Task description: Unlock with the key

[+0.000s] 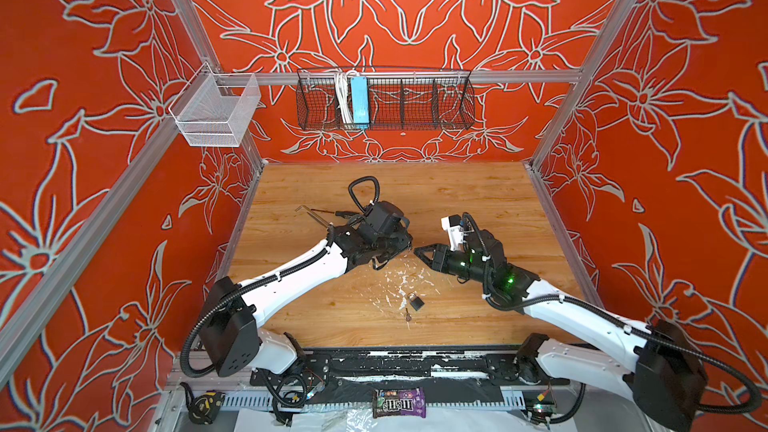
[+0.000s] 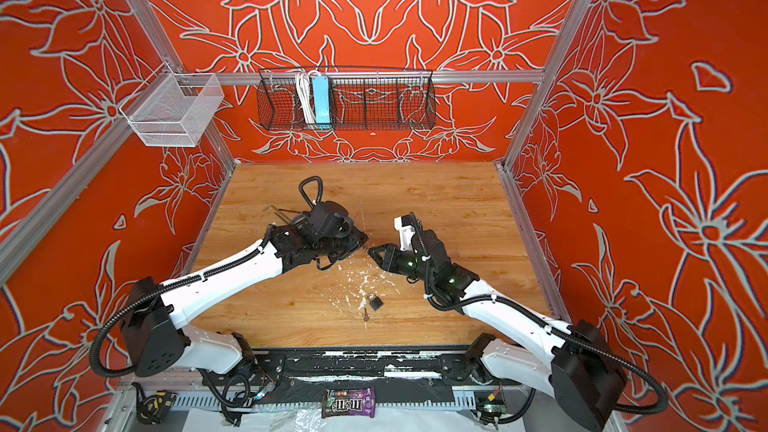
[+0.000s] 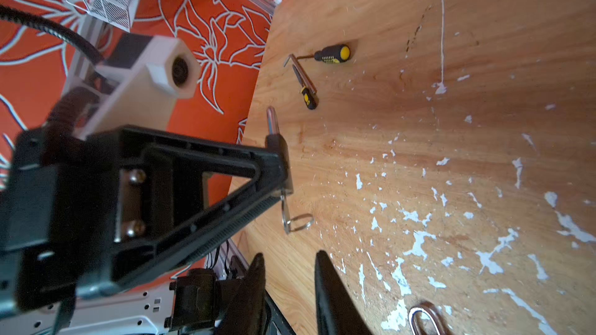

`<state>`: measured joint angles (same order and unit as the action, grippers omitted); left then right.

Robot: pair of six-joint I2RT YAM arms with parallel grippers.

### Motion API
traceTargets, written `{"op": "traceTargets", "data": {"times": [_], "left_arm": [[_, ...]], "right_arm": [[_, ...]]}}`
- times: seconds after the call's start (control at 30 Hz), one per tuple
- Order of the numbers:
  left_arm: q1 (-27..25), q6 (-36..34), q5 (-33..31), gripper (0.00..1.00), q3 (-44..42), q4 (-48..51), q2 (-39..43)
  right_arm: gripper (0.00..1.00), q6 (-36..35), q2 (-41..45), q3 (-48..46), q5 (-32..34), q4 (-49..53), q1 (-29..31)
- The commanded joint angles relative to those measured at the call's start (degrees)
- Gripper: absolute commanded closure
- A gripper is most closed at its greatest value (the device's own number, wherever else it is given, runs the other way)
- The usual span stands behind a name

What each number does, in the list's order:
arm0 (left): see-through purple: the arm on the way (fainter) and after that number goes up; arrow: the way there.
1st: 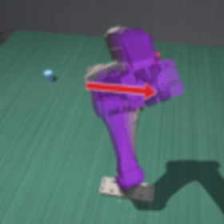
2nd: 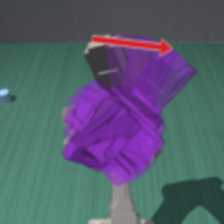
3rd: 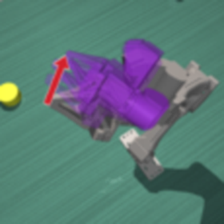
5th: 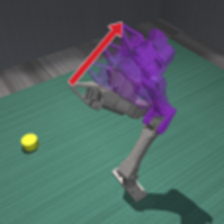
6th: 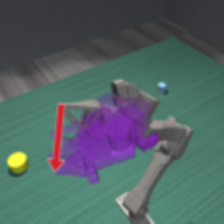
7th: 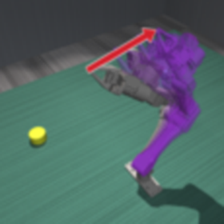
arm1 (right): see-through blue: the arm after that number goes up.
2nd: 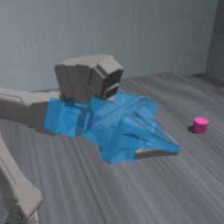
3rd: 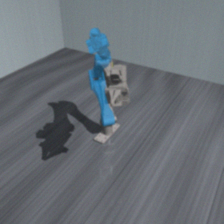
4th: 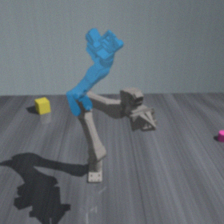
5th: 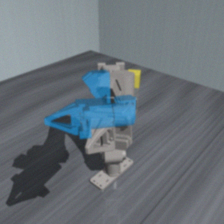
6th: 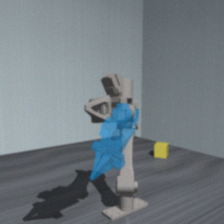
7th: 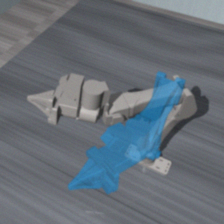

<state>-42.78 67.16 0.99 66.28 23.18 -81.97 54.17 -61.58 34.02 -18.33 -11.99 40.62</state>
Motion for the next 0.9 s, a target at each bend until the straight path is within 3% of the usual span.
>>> {"op": "traceTargets", "data": {"times": [0.0,0.37,0.87], "left_arm": [[0.18,0.39,-0.27,1.0,-0.02,-1.3,0.59],[0.16,0.45,0.06,1.0,-0.36,-1.91,0.95],[0.16,0.49,0.44,1.0,0.16,-2.43,1.2]], "right_arm": [[0.71,1.14,0.12,-0.05,2.01,-2.85,0.49],[0.73,2.84,-3.5,0.91,0.57,-6.56,0.6],[0.88,2.39,-5.49,0.87,0.84,-7.74,0.94]]}}
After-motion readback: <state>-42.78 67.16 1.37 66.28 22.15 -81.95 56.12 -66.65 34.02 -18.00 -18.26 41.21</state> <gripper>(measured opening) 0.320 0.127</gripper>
